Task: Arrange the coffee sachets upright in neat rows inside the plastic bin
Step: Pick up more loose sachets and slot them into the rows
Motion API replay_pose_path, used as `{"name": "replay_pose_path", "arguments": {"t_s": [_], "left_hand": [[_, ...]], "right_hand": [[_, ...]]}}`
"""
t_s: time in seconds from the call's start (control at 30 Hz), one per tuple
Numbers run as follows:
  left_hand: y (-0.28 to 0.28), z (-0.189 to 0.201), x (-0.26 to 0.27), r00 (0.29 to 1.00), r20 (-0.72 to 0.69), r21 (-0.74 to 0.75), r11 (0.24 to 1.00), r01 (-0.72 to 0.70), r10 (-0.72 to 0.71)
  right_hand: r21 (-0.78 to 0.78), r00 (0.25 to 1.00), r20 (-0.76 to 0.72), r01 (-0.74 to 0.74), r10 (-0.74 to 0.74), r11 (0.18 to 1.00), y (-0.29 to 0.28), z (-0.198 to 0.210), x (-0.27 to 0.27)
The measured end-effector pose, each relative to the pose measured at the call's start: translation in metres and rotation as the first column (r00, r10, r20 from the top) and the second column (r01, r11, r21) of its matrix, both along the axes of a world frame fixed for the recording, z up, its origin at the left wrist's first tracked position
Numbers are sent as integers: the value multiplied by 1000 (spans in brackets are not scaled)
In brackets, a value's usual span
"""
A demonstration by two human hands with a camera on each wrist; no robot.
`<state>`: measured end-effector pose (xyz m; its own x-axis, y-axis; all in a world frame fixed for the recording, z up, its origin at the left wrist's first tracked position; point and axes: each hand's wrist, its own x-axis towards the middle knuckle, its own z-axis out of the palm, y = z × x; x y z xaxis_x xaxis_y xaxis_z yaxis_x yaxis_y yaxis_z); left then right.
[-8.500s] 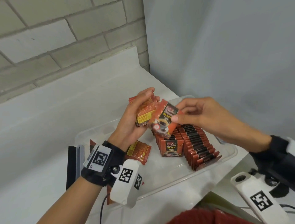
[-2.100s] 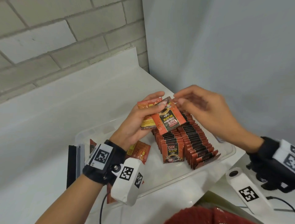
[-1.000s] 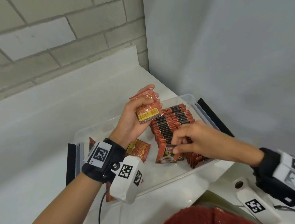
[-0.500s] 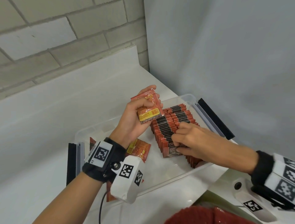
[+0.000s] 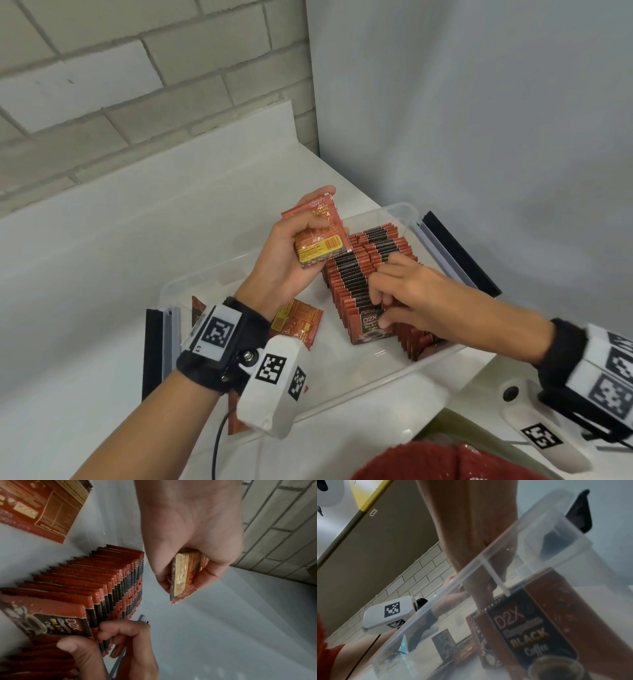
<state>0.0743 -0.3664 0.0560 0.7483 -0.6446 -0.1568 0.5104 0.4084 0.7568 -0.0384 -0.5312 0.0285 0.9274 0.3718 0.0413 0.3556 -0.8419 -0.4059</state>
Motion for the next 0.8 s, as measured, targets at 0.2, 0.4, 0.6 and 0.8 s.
{"name": "replay_pose_path", "arguments": {"t_s": [0.2, 0.4, 0.6, 0.8], "left_hand": [[-1, 2, -1, 1000, -27, 69, 998, 9, -8], [-2, 2, -3, 999, 12, 78, 996, 38, -39], [-2, -4, -1, 994, 77, 52, 996, 74, -78], [0, -6, 0, 970, 126, 30, 978, 206, -208]], "right_hand": [[231, 974, -151, 201, -170, 952, 0, 21, -2], [601, 923, -181, 376, -338, 705, 8, 36, 13], [676, 912, -254, 406, -323, 615, 13, 32, 23], [724, 905, -107, 355, -411, 592, 6, 43, 23]]}}
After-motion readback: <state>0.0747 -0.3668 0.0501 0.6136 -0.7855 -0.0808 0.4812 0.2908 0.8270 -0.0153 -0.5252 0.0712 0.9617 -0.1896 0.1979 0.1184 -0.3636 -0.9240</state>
